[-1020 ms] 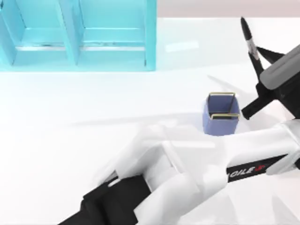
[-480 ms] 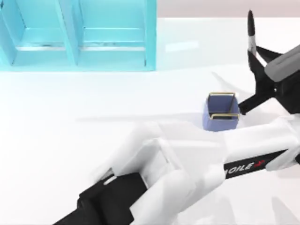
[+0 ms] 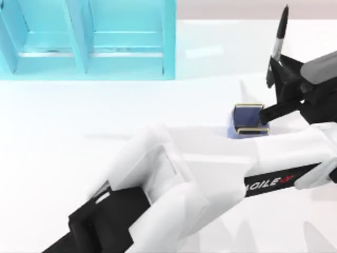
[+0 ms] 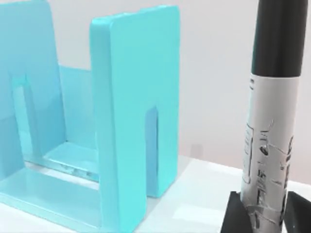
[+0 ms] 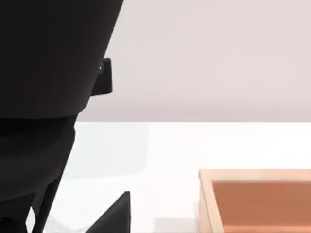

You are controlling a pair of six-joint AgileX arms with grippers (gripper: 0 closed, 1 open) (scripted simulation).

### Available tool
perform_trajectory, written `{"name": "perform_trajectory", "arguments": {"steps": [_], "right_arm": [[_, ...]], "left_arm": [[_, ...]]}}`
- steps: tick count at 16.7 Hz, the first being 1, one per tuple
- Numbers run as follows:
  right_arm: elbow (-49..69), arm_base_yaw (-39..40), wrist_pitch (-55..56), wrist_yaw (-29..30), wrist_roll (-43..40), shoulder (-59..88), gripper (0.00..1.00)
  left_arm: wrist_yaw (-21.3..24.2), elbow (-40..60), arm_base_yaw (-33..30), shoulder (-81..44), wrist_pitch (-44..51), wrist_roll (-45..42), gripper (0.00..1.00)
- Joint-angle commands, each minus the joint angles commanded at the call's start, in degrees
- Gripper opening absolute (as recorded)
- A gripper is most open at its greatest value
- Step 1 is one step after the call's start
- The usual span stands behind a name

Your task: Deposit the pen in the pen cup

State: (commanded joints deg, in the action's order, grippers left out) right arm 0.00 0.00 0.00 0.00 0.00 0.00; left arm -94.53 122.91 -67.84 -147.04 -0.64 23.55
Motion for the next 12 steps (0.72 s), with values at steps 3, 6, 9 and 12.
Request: {"name": "perform_trajectory", "arguments": {"steps": [3, 6, 9, 12], "right_arm": [[0.0, 0.0, 0.0, 0.0, 0.0, 0.0, 1.00], [0.0, 0.0, 0.0, 0.0, 0.0, 0.0, 1.00], [0.0, 0.0, 0.0, 0.0, 0.0, 0.0, 1.00], [0.0, 0.0, 0.0, 0.0, 0.0, 0.0, 1.00]], "left_arm": [[0.0, 0.0, 0.0, 0.0, 0.0, 0.0, 0.08], [0.0, 0.0, 0.0, 0.0, 0.0, 0.0, 0.30], [0.0, 0.0, 0.0, 0.0, 0.0, 0.0, 0.53], [0.0, 0.0, 0.0, 0.0, 0.0, 0.0, 0.75]]}}
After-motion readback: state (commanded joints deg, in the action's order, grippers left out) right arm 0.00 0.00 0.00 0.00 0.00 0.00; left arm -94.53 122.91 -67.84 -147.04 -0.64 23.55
